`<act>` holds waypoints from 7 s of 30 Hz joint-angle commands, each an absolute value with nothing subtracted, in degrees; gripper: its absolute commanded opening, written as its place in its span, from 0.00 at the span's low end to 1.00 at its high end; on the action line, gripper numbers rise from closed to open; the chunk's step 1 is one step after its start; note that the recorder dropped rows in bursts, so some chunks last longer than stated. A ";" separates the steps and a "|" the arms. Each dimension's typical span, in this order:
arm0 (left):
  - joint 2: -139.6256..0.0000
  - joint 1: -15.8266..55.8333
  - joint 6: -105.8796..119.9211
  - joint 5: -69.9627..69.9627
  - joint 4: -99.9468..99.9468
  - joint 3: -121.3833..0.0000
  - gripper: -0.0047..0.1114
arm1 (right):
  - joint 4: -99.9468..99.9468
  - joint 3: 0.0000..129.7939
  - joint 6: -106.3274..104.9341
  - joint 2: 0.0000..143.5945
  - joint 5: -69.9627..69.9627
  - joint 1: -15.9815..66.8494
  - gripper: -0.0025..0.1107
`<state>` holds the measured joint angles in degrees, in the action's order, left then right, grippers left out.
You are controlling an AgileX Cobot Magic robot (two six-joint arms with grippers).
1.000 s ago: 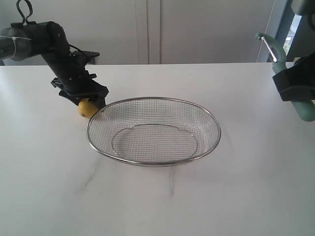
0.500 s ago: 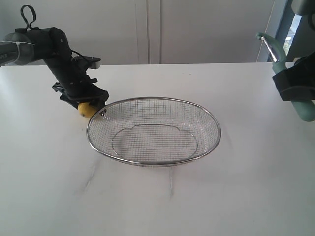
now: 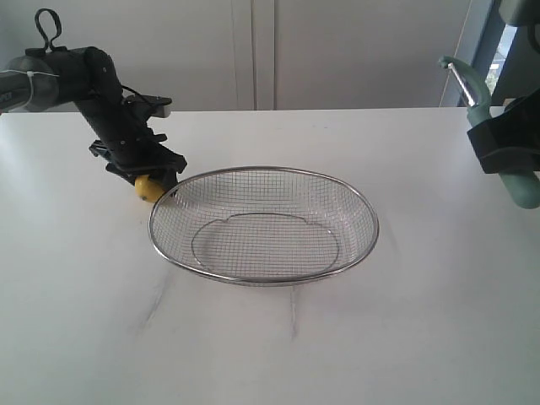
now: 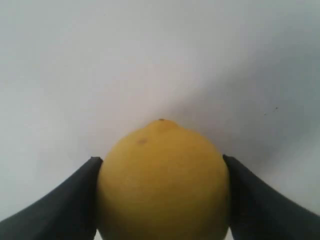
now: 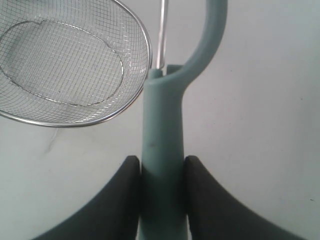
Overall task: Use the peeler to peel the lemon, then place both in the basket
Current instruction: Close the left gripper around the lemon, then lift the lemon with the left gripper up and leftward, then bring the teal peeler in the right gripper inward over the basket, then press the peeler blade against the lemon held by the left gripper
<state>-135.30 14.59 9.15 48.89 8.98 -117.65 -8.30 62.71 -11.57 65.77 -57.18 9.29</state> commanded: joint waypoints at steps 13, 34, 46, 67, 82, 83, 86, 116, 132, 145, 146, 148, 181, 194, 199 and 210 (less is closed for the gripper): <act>-132.64 14.66 8.84 54.10 1.54 -118.36 0.04 | -8.35 62.74 -11.72 65.30 -56.91 9.20 0.02; -120.13 14.66 8.84 69.96 1.60 -118.36 0.04 | -8.35 62.74 -11.72 65.30 -56.91 9.20 0.02; -112.01 14.66 11.36 69.96 8.33 -113.87 0.04 | -8.35 62.74 -11.72 65.30 -56.91 9.20 0.02; -84.69 14.66 33.22 58.31 31.56 -78.10 0.04 | -8.35 62.74 -11.72 65.30 -56.91 9.20 0.02; -60.40 14.66 38.89 50.57 31.22 -64.78 0.04 | -8.35 62.74 -11.72 65.30 -56.91 9.20 0.02; -60.04 14.66 39.68 50.43 31.22 -64.49 0.04 | -8.35 62.74 -11.72 65.30 -56.91 9.20 0.02; -60.02 14.66 40.74 48.48 31.22 -62.76 0.04 | -8.35 62.74 -11.72 65.30 -56.91 9.20 0.02; -60.34 14.66 50.19 27.10 36.46 -59.29 0.04 | -9.94 62.74 -11.72 65.30 -43.15 9.20 0.02; -66.39 15.31 56.37 34.01 37.11 -57.71 0.04 | -15.23 61.61 -11.72 69.94 -40.66 9.20 0.02; -68.55 16.17 57.03 34.84 41.94 -57.71 0.04 | -20.81 60.56 -12.24 80.82 -41.04 16.29 0.02; -68.55 16.17 57.03 34.84 41.94 -57.71 0.04 | -20.81 60.56 -12.24 81.66 -41.04 17.30 0.02; -68.55 16.17 57.03 35.08 41.94 -57.71 0.04 | -20.81 60.56 -12.37 83.00 -41.04 19.27 0.02; -68.55 16.17 57.03 34.66 44.15 -57.71 0.04 | -52.53 60.67 -43.39 92.38 -46.66 28.23 0.02; -68.55 16.17 59.47 34.81 49.58 -57.07 0.04 | -66.77 62.18 -55.76 92.72 -54.76 28.91 0.02; -68.69 20.53 64.96 34.22 49.83 -56.42 0.04 | -67.41 62.18 -55.33 92.72 -52.09 28.91 0.02; -68.69 24.70 61.65 28.43 39.80 -56.42 0.04 | -70.93 62.18 -55.33 95.49 -53.94 29.08 0.02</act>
